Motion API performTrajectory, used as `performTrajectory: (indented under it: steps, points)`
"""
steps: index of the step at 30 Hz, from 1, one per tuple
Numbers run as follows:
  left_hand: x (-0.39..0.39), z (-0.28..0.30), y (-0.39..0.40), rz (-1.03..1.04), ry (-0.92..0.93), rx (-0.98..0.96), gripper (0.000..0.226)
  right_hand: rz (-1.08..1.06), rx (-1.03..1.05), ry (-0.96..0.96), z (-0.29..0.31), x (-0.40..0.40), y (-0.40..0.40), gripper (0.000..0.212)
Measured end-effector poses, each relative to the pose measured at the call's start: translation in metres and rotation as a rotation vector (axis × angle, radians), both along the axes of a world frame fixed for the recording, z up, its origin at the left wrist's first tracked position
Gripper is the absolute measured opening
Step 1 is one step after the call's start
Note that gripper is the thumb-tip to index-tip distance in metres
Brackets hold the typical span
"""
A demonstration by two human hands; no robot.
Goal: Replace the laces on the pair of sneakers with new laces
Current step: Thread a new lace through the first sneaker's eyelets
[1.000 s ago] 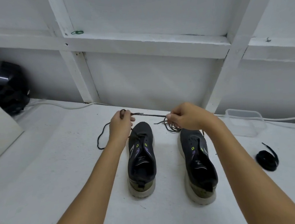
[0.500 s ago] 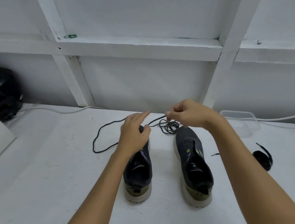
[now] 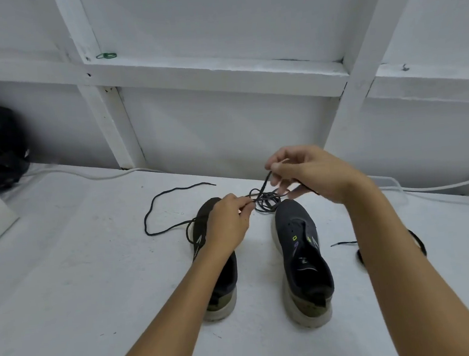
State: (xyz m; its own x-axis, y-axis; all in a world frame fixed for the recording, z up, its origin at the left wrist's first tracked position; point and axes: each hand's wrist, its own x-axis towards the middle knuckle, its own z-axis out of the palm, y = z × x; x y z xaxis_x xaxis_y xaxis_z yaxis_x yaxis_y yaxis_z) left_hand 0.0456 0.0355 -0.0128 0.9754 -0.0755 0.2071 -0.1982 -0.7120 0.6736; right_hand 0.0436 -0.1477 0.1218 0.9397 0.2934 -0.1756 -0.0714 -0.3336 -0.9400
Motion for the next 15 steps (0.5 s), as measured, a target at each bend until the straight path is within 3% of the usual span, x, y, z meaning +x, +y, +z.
performTrajectory:
  steps: [2, 4, 6, 10, 15]
  points:
    - [-0.003, 0.003, -0.009, -0.063, 0.014, -0.007, 0.021, 0.035, 0.25, 0.105, -0.002, -0.002, 0.008, 0.026]
    - [-0.007, 0.01, -0.014, -0.157, 0.069, -0.007, 0.022, 0.085, 0.365, 0.142, -0.01, -0.001, 0.016, 0.038]
    - [-0.01, 0.017, -0.016, -0.245, 0.185, 0.014, 0.018, 0.075, 0.282, 0.062, -0.023, 0.0, 0.025, 0.032]
    - [-0.015, 0.015, -0.017, -0.376, 0.46, -0.085, 0.024, -0.194, -0.004, -0.113, -0.046, 0.006, 0.04, 0.009]
    - [-0.026, 0.012, -0.01, -0.431, 0.435, 0.094, 0.043, -0.264, -0.311, -0.237, -0.07, 0.017, 0.043, 0.022]
